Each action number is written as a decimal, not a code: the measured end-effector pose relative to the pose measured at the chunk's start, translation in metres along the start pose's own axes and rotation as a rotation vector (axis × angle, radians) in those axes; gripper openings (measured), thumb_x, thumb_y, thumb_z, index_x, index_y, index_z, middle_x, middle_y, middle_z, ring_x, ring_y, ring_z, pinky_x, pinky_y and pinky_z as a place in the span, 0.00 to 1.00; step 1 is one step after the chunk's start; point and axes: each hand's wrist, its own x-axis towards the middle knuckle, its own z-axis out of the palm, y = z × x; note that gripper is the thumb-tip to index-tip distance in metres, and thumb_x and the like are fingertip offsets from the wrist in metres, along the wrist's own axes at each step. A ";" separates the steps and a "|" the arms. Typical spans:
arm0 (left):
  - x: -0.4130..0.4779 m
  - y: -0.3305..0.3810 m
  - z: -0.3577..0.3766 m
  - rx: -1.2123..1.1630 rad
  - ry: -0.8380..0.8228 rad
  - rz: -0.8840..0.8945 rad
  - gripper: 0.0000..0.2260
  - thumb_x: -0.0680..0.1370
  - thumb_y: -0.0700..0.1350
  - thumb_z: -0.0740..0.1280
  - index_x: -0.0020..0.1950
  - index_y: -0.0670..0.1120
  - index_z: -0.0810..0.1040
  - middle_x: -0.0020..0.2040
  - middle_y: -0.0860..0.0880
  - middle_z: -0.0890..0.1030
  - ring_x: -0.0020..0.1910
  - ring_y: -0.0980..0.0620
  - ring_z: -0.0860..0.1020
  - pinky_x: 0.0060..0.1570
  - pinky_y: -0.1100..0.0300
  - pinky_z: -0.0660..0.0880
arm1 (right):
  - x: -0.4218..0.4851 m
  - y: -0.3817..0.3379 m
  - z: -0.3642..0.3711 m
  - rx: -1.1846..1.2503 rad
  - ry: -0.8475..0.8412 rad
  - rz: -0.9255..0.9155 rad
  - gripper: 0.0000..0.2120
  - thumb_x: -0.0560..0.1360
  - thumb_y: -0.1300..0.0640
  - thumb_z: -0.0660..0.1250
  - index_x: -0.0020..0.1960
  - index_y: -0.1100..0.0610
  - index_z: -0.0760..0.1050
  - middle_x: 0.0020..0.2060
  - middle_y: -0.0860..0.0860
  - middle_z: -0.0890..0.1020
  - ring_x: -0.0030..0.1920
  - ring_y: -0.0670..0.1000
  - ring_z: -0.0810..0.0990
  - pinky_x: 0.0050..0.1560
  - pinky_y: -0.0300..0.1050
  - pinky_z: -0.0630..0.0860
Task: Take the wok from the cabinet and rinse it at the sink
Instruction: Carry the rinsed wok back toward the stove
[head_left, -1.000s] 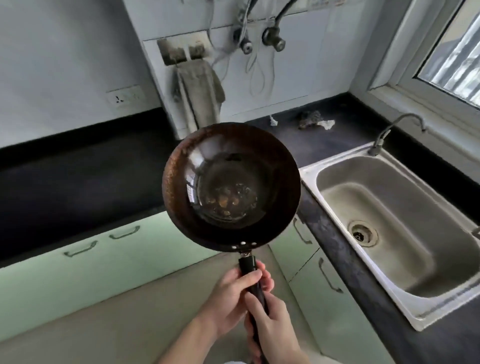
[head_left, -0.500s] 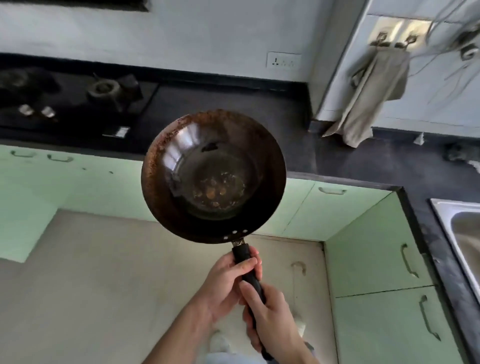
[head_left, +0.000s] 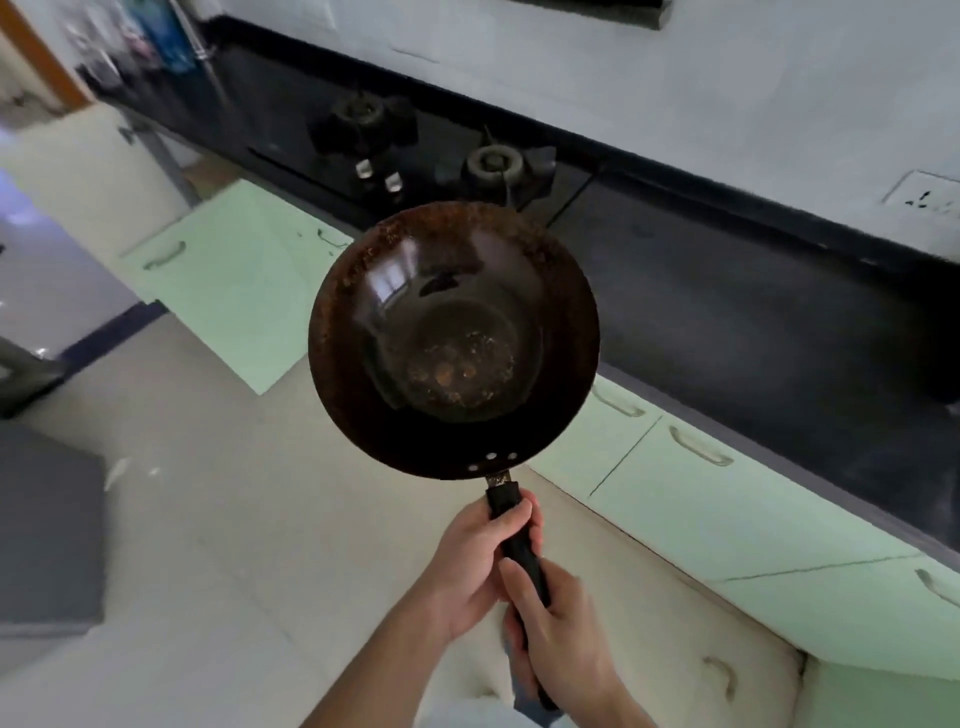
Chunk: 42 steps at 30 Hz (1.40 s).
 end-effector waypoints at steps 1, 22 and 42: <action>0.007 0.011 -0.005 -0.011 0.029 0.012 0.03 0.81 0.40 0.62 0.52 0.41 0.74 0.36 0.46 0.76 0.36 0.50 0.75 0.39 0.60 0.72 | 0.016 -0.007 0.002 -0.017 -0.030 -0.008 0.15 0.81 0.56 0.62 0.38 0.62 0.73 0.21 0.51 0.76 0.22 0.50 0.72 0.22 0.40 0.68; 0.073 0.146 -0.154 -0.625 0.606 0.350 0.08 0.80 0.37 0.64 0.57 0.35 0.76 0.43 0.43 0.78 0.37 0.50 0.76 0.41 0.60 0.77 | 0.237 -0.105 0.132 -0.302 -0.630 -0.073 0.17 0.82 0.50 0.60 0.38 0.57 0.74 0.24 0.52 0.76 0.21 0.49 0.72 0.26 0.44 0.68; 0.013 0.337 -0.468 -0.574 0.597 0.401 0.06 0.80 0.37 0.64 0.56 0.38 0.75 0.42 0.45 0.77 0.38 0.50 0.76 0.44 0.58 0.76 | 0.331 -0.235 0.470 -0.304 -0.692 -0.110 0.17 0.83 0.56 0.60 0.36 0.60 0.71 0.23 0.55 0.74 0.17 0.50 0.68 0.19 0.39 0.66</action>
